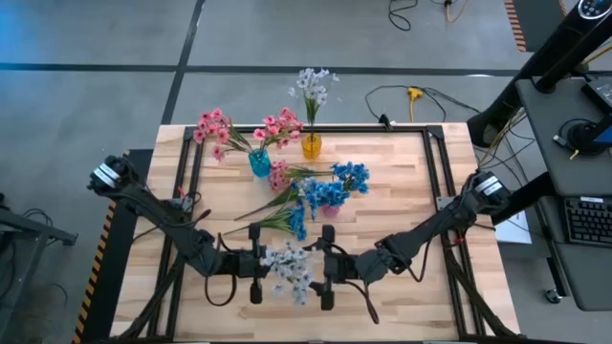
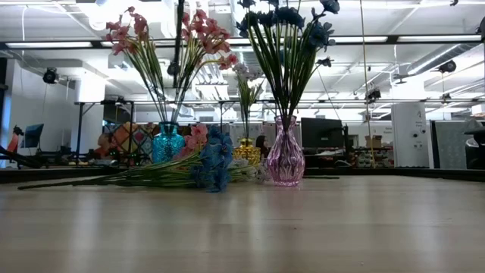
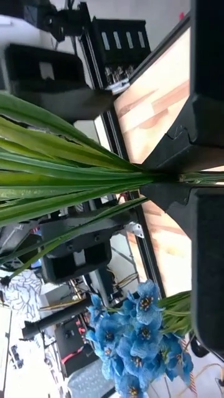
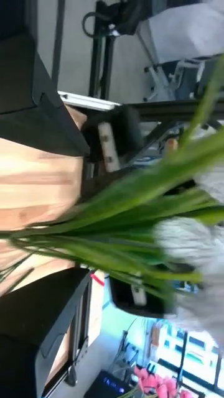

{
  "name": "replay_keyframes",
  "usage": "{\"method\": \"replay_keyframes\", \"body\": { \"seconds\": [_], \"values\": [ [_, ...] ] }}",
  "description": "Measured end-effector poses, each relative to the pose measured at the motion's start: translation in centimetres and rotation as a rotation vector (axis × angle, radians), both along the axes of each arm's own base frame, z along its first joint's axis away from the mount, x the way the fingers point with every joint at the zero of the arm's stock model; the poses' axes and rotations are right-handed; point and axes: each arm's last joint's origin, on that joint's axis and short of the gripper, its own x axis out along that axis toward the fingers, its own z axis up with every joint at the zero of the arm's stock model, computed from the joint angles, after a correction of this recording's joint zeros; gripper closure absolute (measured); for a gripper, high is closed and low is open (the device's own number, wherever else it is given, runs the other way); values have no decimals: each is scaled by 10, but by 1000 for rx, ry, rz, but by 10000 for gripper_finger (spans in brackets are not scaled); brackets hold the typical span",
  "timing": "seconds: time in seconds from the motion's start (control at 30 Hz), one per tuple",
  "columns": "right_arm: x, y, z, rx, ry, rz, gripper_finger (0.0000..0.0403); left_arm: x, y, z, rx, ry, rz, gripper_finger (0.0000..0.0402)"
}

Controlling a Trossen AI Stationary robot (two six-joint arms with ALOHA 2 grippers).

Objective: Sort flowers into vase by color

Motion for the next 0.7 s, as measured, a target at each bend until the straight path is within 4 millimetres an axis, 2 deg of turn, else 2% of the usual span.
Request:
{"method": "replay_keyframes", "body": {
  "seconds": [0.3, 0.53, 0.7],
  "values": [
    [6, -8, -1, -8, -13, -10, 126, 5, -1, -7, 7, 8, 5, 400],
    [7, -10, 1, 0, -24, -4, 179, 5, -1, -6, 4, 7, 6, 398],
    [7, -10, 1, 0, -25, -5, 219, 5, -1, -7, 4, 7, 6, 381]
  ]
}}
